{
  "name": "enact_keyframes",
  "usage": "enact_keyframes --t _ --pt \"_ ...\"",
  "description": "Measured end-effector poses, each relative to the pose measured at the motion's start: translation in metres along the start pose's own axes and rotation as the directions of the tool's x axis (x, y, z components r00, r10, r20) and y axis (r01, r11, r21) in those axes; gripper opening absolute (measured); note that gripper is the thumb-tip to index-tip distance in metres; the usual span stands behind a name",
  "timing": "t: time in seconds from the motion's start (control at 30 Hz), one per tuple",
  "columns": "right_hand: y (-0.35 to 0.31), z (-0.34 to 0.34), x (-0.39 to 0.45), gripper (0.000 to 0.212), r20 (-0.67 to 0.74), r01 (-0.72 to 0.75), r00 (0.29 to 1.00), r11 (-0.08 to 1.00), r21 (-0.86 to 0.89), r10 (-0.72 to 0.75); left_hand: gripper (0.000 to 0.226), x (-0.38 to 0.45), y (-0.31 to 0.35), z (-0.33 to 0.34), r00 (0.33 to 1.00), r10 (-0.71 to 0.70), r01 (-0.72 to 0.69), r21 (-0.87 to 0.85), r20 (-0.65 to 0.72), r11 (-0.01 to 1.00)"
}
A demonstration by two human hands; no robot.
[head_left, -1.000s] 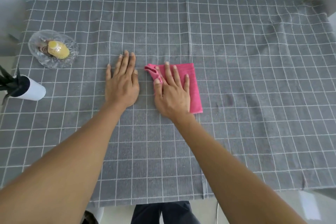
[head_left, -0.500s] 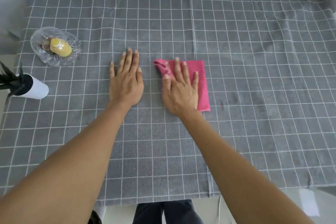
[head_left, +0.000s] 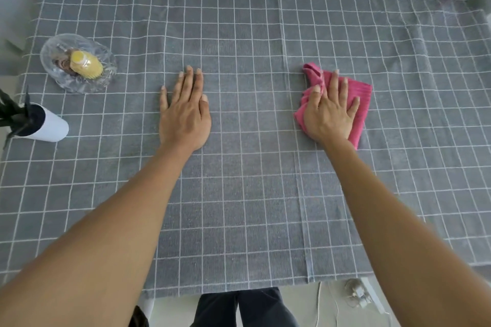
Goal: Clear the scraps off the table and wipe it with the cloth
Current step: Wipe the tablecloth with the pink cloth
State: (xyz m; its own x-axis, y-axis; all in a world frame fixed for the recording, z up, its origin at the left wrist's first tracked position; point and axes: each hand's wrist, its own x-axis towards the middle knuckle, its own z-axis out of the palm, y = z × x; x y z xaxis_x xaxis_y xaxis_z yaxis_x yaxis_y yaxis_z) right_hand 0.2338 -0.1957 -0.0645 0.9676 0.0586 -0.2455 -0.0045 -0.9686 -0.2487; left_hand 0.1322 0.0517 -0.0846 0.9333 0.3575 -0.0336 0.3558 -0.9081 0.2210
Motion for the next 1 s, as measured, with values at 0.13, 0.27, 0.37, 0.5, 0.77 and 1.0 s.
enact_keyframes --t 0.13,0.27,0.37,0.5,0.77,1.0 --pt "-0.045 0.014 -0.020 0.055 0.047 0.169 0.985 0.986 -0.008 -0.169 0.053 0.000 0.001 0.000 1.000 0.004 -0.004 0.003 -0.005 1.000" --pt "-0.097 0.040 -0.058 0.053 0.063 0.385 0.920 0.923 0.028 -0.386 0.053 -0.001 0.003 -0.002 1.000 -0.003 0.003 -0.018 -0.009 1.000" --pt "-0.095 0.041 -0.059 0.051 0.068 0.413 0.907 0.910 0.046 -0.415 0.053 -0.001 0.002 -0.003 1.000 0.004 -0.004 -0.016 -0.016 1.000" --pt "-0.067 0.028 -0.041 0.051 0.057 0.407 0.912 0.914 0.005 -0.406 0.052 -0.002 -0.001 -0.002 1.000 0.026 -0.026 -0.020 -0.011 0.999" --pt "0.052 -0.020 0.011 0.056 -0.045 0.079 0.996 0.996 -0.035 -0.080 0.052 0.000 -0.002 -0.002 1.000 0.031 -0.031 -0.011 -0.002 0.999" --pt "0.012 -0.014 0.004 0.055 -0.020 -0.020 1.000 0.999 0.041 0.021 0.053 -0.001 0.000 -0.002 1.000 0.017 -0.017 -0.005 -0.006 1.000"
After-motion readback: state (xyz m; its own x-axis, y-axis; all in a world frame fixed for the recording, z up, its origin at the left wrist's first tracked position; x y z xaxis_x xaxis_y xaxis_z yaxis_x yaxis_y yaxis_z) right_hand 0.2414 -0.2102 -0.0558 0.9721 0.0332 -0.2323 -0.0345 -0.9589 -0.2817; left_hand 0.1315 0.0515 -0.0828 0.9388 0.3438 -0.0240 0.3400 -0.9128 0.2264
